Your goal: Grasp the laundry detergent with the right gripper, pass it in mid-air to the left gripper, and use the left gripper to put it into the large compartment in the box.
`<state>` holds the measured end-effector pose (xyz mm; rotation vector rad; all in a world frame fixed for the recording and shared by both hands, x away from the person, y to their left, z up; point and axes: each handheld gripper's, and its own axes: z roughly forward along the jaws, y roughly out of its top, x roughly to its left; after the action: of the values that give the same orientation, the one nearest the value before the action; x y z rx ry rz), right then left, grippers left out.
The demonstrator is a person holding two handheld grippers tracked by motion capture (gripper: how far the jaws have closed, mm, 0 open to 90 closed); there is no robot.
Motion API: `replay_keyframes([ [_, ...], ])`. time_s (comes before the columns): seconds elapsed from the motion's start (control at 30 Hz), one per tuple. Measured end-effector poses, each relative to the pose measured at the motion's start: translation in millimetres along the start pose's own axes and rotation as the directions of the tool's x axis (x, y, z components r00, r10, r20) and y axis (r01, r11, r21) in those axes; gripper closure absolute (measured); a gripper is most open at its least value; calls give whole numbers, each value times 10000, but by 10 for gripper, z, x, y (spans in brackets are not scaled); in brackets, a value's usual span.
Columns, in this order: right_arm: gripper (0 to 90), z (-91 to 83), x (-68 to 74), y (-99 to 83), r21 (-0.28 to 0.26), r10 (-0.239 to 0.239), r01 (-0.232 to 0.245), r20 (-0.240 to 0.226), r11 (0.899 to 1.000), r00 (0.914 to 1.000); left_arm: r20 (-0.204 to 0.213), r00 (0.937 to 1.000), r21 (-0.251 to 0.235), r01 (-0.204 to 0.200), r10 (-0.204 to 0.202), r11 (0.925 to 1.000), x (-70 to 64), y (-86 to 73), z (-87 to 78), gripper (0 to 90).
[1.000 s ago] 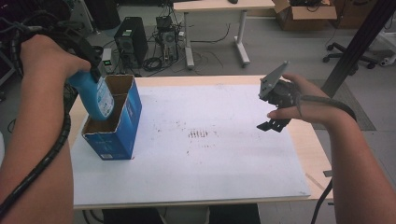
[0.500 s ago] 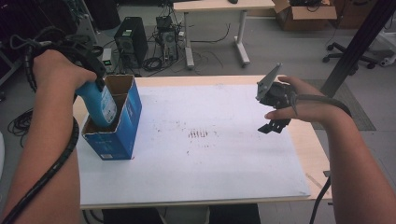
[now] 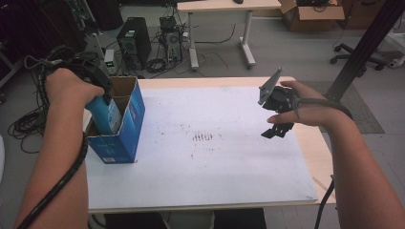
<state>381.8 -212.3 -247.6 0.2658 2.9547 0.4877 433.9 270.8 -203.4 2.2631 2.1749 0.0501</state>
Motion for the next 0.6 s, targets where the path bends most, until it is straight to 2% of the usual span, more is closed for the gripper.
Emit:
replay_keyframes([
  [0.6, 30, 99, 1, 33, -26, -66, 65, -163, 10000, 9998, 62, 9999, 46, 102, -102, 9999, 26, -30, 398, 380],
])
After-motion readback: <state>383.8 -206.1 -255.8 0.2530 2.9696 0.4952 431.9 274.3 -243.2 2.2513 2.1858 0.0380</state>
